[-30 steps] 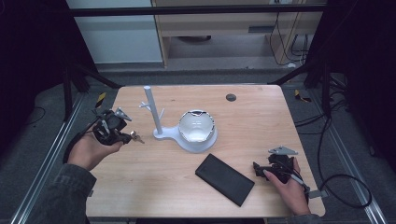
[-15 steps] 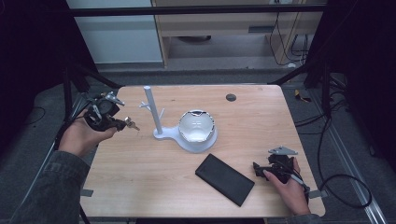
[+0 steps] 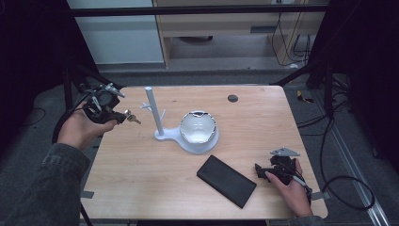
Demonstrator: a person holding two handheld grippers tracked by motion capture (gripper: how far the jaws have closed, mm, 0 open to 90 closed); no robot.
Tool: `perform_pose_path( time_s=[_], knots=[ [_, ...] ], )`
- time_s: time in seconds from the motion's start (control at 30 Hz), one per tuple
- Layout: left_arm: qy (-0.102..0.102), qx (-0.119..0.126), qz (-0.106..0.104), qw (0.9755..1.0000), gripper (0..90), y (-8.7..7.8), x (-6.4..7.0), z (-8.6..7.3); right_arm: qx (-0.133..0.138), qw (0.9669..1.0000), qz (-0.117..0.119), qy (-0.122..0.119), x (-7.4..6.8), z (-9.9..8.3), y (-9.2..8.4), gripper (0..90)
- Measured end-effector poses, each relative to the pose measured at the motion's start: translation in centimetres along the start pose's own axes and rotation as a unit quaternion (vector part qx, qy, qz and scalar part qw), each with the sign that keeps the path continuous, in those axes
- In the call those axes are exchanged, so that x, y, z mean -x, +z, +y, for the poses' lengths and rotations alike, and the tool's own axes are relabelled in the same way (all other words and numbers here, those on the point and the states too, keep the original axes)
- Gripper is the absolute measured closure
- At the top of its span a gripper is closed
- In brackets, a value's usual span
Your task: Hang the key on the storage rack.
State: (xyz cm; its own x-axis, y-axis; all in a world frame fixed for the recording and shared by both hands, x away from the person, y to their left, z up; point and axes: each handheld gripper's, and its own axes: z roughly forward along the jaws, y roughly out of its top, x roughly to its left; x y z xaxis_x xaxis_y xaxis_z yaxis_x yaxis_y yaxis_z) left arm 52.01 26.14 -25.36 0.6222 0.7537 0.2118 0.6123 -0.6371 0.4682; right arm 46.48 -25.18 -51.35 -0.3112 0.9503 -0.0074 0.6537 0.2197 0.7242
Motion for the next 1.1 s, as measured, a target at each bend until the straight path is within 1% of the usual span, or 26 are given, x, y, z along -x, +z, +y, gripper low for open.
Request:
perform_pose_path(
  time_s=[0.03, 0.13, 0.2, 0.37, 0.5, 0.77, 0.9, 1.0, 1.07, 1.1],
  knots=[
    [-0.001, 0.000, 0.002, 1.0000, 86.2, 0.0, -0.1, 0.2, 0.000, 1.0000, 0.000, 0.000, 0.0, 0.0, 0.0, 0.5],
    [-0.002, 0.001, -0.002, 1.0000, 86.2, -0.1, -0.3, 0.7, 0.000, 1.0000, 0.001, -0.001, 0.0, 0.0, 0.0, 0.5],
    [-0.001, -0.004, 0.002, 1.0000, 86.1, 0.0, -0.4, 0.9, 0.000, 1.0000, 0.002, 0.001, 0.0, 0.0, 0.0, 0.5],
    [-0.005, -0.010, 0.005, 0.9999, 86.1, 0.5, -0.8, 1.5, 0.000, 1.0000, 0.003, -0.001, -0.1, 0.0, 0.0, 0.5],
    [-0.004, -0.015, 0.006, 0.9999, 86.1, 1.1, -0.9, 2.0, 0.000, 1.0000, 0.005, -0.003, -0.1, 0.0, 0.0, 0.5],
    [0.008, -0.023, 0.005, 0.9997, 86.1, 1.8, -0.3, 2.9, 0.000, 1.0000, 0.006, -0.004, -0.2, 0.0, -0.1, 0.5],
    [0.011, -0.022, 0.004, 0.9997, 86.1, 2.0, -0.1, 3.2, 0.000, 1.0000, 0.006, -0.004, -0.2, 0.0, -0.1, 0.5],
    [0.011, -0.019, 0.005, 0.9997, 86.1, 2.2, 0.0, 3.3, 0.000, 1.0000, 0.006, -0.002, -0.2, -0.1, -0.1, 0.5],
    [0.012, -0.018, 0.003, 0.9998, 86.1, 2.2, -0.1, 3.4, 0.000, 1.0000, 0.007, -0.004, -0.2, -0.1, -0.1, 0.5],
    [0.009, -0.014, -0.001, 0.9999, 86.1, 2.3, -0.2, 3.5, 0.000, 1.0000, 0.007, -0.004, -0.2, -0.1, -0.1, 0.5]
  ],
)
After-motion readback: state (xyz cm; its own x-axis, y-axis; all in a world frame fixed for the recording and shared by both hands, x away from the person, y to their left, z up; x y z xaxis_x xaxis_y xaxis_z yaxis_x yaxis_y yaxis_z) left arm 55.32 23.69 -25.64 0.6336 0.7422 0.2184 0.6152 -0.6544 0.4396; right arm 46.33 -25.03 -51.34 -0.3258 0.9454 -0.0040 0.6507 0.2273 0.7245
